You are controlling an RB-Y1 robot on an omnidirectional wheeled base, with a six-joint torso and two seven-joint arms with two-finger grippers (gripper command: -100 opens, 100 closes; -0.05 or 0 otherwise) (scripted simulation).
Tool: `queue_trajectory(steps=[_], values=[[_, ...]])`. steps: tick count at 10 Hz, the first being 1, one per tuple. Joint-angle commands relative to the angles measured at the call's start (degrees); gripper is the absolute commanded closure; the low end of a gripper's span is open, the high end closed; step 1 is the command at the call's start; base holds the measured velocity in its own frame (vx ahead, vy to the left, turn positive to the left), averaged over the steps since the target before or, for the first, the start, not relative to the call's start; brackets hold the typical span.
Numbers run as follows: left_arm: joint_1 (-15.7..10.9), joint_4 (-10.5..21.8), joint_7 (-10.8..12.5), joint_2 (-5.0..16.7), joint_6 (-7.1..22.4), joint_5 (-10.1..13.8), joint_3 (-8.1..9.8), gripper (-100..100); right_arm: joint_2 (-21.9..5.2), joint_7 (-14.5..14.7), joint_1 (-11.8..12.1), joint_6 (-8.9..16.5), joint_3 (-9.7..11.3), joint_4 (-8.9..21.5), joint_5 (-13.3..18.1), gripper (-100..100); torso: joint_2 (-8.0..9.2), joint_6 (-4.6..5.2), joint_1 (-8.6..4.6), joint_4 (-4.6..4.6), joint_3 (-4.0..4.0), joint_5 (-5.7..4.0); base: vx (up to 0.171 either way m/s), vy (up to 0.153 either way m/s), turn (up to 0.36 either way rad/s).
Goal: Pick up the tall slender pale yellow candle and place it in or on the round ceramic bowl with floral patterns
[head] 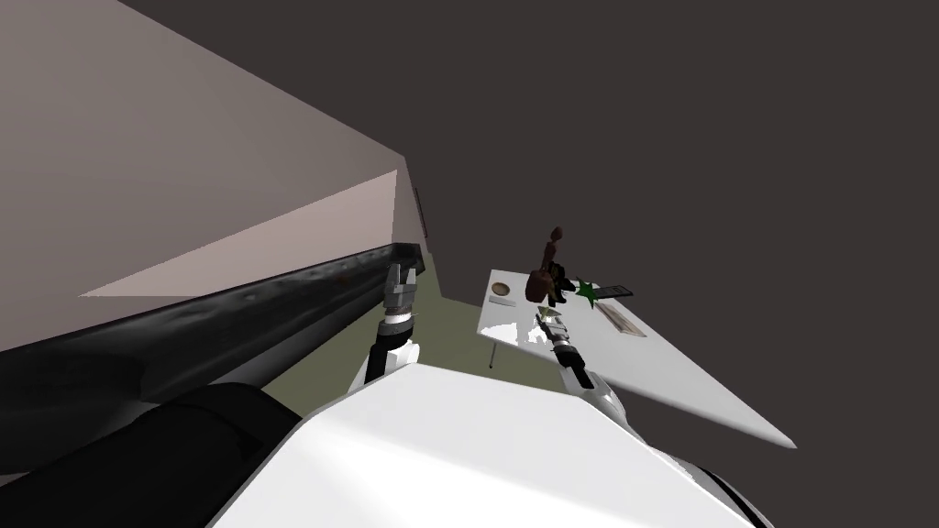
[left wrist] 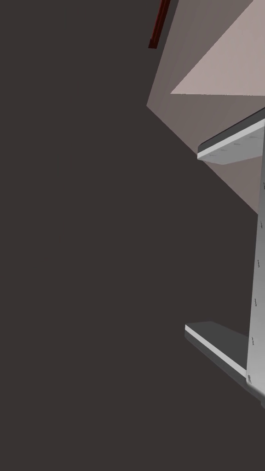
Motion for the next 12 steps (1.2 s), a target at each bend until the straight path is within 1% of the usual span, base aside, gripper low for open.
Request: queue_trajectory(steps=[1,3,8,9,10,12], values=[[0.0,0.0,0.0,0.0,0.0,0.0,0.0,0,-0.58,-2.0,1.8,-0.15,1.45,-2.56,0.97,-100,0.0,0.0,0.0,0.0,0.0,0.0,0.184,0.059,-0.259],[0.0,0.0,0.0,0.0,0.0,0.0,0.0,0,-1.21,-3.88,3.62,-0.39,2.96,-5.03,1.97,-100,-0.26,-0.05,0.04,-0.07,-0.16,0.01,0.146,0.044,-0.188],[-0.01,0.0,0.0,0.0,0.0,0.0,0.0,0,-2.81,-8.6,8.15,-0.97,6.72,-11.19,4.46,-100,-0.15,-0.06,0.07,-0.05,-0.11,0.01,0.129,0.07,-0.198],[-0.01,0.0,0.0,0.0,0.0,0.0,0.0,0,-2.56,-7.88,7.74,-0.85,6.23,-10.57,4.14,-100,-0.16,-0.06,0.1,-0.05,-0.11,0.02,0.06,0.042,-0.047],[-0.02,0.0,0.0,0.0,0.0,0.0,-0.01,0,-2.59,-8.08,7.84,-0.9,6.31,-10.69,4.2,100,0.02,-0.1,-0.03,-0.02,-0.02,0.0,0.01,0.008,0.009],[-0.03,0.0,0.0,0.01,0.0,0.0,0.0,0,-2.61,-8.03,7.82,-0.89,6.29,-10.68,4.2,100,0.25,-0.11,-0.18,0.04,0.12,-0.06,0.003,0.001,-0.003]])
